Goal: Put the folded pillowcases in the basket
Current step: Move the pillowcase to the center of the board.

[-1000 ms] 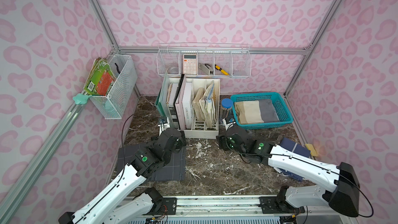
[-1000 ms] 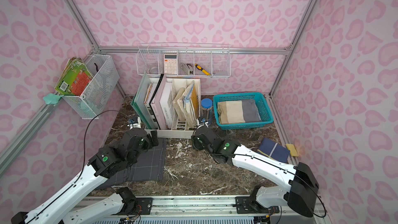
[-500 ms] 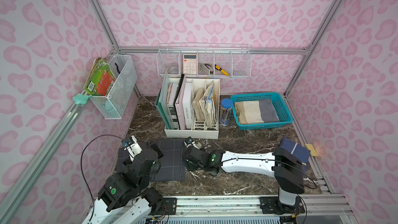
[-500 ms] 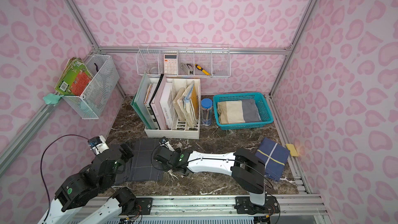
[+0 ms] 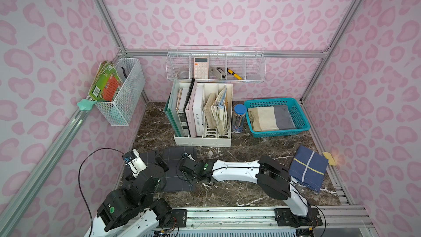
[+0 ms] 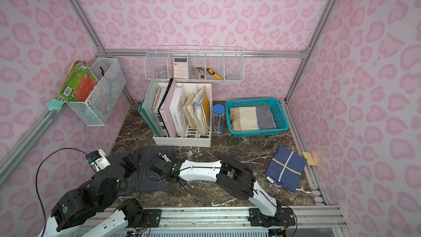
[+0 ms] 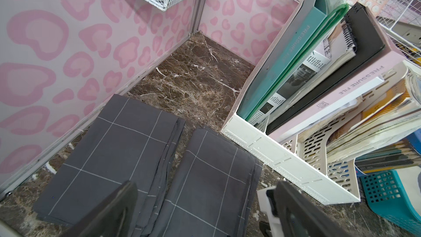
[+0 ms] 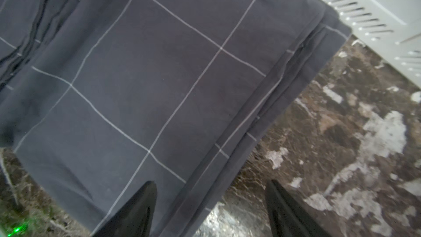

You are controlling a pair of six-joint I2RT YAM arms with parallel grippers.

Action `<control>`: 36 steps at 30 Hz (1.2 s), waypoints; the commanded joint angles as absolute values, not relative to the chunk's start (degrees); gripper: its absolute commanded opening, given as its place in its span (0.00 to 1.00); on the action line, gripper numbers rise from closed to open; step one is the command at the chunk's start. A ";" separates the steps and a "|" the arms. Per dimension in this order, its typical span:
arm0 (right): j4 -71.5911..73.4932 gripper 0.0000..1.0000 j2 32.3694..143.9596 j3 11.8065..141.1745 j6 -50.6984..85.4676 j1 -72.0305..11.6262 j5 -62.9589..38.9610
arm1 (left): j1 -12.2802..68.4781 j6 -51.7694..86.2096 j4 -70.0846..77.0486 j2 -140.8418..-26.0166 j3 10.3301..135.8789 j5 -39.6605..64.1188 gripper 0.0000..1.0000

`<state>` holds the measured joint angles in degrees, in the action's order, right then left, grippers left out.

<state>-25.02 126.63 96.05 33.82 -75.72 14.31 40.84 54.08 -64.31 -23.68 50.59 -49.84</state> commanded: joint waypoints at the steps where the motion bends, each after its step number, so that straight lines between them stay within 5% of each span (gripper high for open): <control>1: -28.38 0.78 128.60 98.35 32.79 -75.73 13.20 | 41.20 55.19 -66.27 -23.45 50.80 -51.53 0.99; 7: -30.40 0.74 129.80 97.48 32.80 -75.38 13.50 | 41.57 55.42 -66.27 -24.05 50.37 -51.68 0.99; 26: -24.64 0.72 104.94 59.15 40.62 -65.84 19.47 | 41.49 54.17 -61.85 -31.67 46.21 -45.16 0.99; 36: -22.04 0.70 99.53 61.91 38.53 -71.18 20.58 | 39.42 53.56 -56.95 -37.79 43.45 -39.80 0.99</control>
